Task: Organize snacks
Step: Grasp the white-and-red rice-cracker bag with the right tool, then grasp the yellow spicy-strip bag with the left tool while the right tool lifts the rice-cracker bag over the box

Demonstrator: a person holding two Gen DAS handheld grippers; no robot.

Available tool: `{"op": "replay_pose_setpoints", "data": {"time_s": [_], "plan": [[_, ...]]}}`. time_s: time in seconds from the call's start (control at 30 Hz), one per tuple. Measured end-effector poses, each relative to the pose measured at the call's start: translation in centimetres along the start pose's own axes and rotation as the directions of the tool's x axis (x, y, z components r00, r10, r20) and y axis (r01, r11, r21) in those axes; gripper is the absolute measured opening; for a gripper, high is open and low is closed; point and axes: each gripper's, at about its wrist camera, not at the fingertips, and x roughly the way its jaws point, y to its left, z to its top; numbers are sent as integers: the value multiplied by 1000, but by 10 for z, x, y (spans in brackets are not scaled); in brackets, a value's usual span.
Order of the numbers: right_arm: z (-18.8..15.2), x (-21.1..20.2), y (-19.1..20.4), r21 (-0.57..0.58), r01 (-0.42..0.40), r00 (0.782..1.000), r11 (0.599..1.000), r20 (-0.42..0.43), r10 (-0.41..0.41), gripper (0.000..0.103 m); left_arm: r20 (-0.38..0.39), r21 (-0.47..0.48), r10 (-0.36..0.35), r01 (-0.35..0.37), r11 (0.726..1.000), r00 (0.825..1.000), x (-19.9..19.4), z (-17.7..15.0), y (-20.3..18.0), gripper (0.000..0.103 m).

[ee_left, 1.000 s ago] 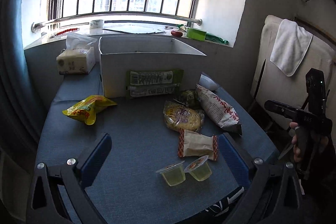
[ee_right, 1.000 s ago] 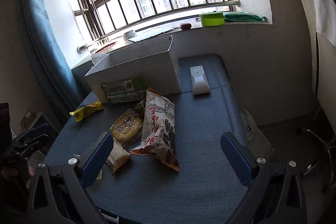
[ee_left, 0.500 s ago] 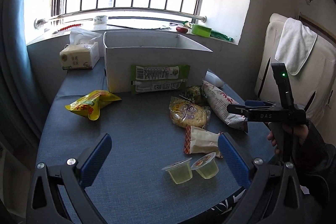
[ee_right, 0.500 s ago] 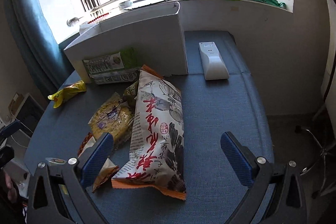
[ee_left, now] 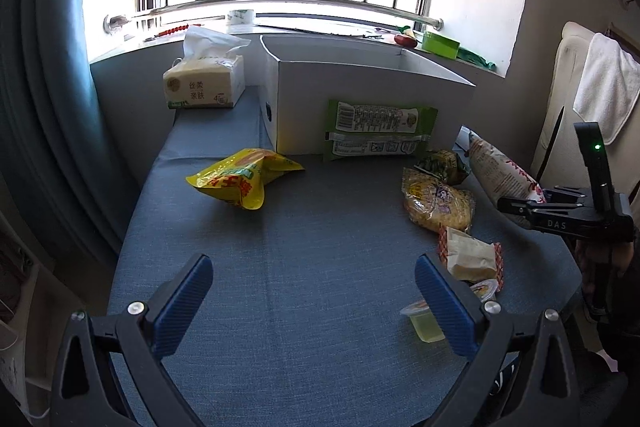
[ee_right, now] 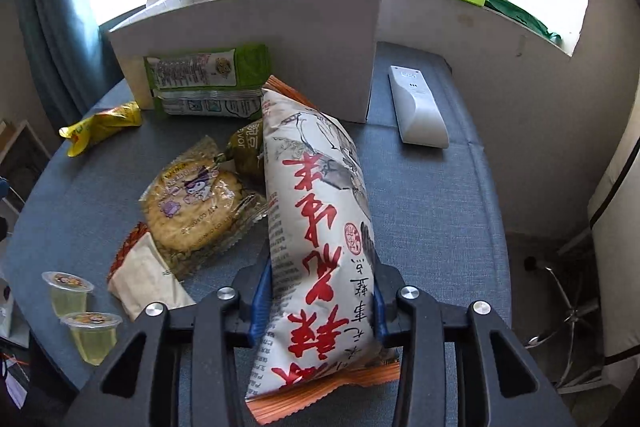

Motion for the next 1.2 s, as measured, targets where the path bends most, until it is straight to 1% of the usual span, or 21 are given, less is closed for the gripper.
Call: {"op": "replay_pose_setpoints", "data": {"time_s": [0.07, 0.13, 0.2, 0.23, 0.33, 0.47, 0.53, 0.57, 0.6, 0.63, 0.67, 0.7, 0.77, 0.8, 0.83, 0.87, 1.0, 1.07, 1.13, 1.2], "plan": [[-2, -13, -3, 4, -17, 999, 1000, 28, 17, 43, -1, 37, 27, -27, 999, 1000, 7, 5, 3, 103], [-5, -29, -11, 44, -86, 995, 995, 55, 83, 43, -10, 88, 63, -62, 994, 998, 19, 12, 7, 103], [-7, -42, -19, 89, -166, 984, 982, 78, 160, 43, -26, 145, 107, -102, 984, 994, 34, 22, 11, 103], [-7, -48, -21, 106, -193, 979, 975, 93, 183, 43, -35, 170, 132, -124, 978, 991, 43, 27, 14, 103], [-12, -63, -28, 124, -222, 970, 967, 131, 206, 43, -83, 203, 175, -156, 967, 981, 77, 46, 27, 103], [-10, -71, -23, 116, -253, 958, 960, 168, 232, 43, -162, 236, 191, -149, 960, 968, 121, 69, 42, 103], [-10, -73, -23, 115, -261, 955, 958, 174, 239, 43, -228, 210, 177, -129, 969, 957, 143, 78, 54, 103], [-10, -73, -24, 113, -266, 954, 957, 176, 244, 43, -271, 182, 165, -118, 976, 948, 154, 81, 60, 103], [-10, -71, -24, 111, -269, 953, 957, 175, 247, 43, -320, 143, 141, -99, 985, 937, 165, 82, 68, 103], [-10, -71, -26, 110, -271, 953, 956, 173, 250, 43, -344, 90, 97, -71, 993, 934, 170, 84, 75, 102], [-11, -70, -26, 110, -273, 952, 956, 172, 252, 43, -346, 38, 53, -42, 998, 937, 172, 85, 82, 100], [-11, -69, -27, 112, -275, 952, 955, 170, 254, 43, -329, 22, 35, -29, 999, 944, 170, 87, 85, 95], [-11, -65, -28, 119, -277, 953, 954, 161, 257, 43, -310, 30, 39, -32, 999, 950, 163, 88, 86, 60], [-12, -62, -29, 121, -280, 953, 952, 159, 260, 43, -304, 19, 18, -13, 1000, 952, 159, 89, 86, 55], [-12, -61, -29, 123, -282, 952, 952, 158, 261, 43, -308, 10, 0, 3, 1000, 951, 157, 88, 87, 46], [-12, -59, -29, 124, -284, 952, 951, 154, 264, 43, -303, 2, -11, 12, 1000, 953, 153, 87, 87, 39], [-10, -58, -24, 114, -298, 947, 948, 160, 279, 43, -239, -39, -66, 58, 998, 969, 132, 83, 85, 36], [-7, -61, -21, 99, -305, 943, 947, 171, 286, 43, -192, -59, -112, 103, 993, 975, 116, 85, 81, 35], [-1, -64, -18, 82, -311, 938, 947, 187, 292, 43, -138, -56, -135, 128, 990, 981, 100, 93, 72, 35], [9, -67, -16, 72, -312, 935, 947, 201, 293, 43, -73, -52, -177, 174, 983, 981, 80, 106, 60, 35]]}}
